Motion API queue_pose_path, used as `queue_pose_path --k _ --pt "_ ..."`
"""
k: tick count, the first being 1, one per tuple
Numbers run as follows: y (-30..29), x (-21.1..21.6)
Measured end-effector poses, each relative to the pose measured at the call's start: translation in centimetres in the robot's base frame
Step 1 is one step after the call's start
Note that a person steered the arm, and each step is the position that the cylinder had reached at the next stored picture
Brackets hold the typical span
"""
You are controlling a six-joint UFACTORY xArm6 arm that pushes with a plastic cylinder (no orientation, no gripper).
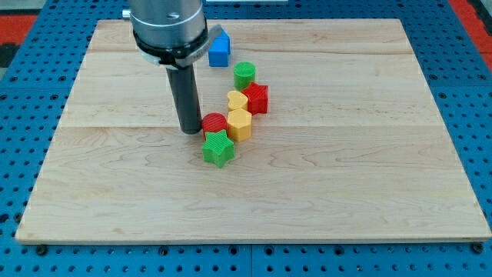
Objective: Push the red star slightly towards right
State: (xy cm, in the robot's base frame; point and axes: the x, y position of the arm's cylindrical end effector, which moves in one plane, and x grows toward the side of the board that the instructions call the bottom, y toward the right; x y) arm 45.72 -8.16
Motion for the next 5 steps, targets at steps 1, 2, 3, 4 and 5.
queue_pose_path --k 1,2,3,4,5 --pt "0.6 0.9" --pt "0.6 0.9" --pt "-2.5 -1.5" --pt "-1.1 -7.6" --pt "0.8 -8.3"
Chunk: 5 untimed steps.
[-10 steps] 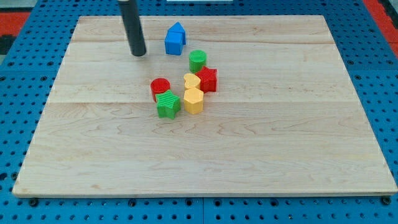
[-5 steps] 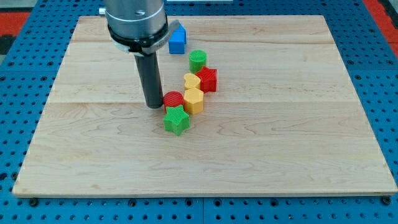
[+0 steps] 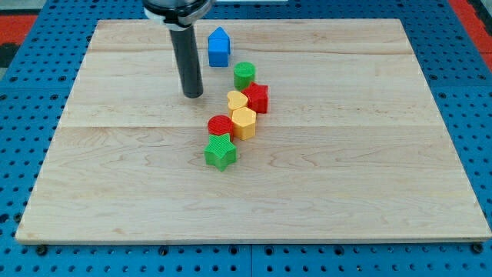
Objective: Push the red star slightly towards right
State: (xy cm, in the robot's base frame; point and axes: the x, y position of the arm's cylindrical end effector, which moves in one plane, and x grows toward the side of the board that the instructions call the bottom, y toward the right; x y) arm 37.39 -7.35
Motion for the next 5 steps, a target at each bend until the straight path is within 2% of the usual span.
queue_pose_path --k 2,3,5 --pt "11.7 -0.1" --pt "14.0 -0.7" --pt "8.5 -1.9"
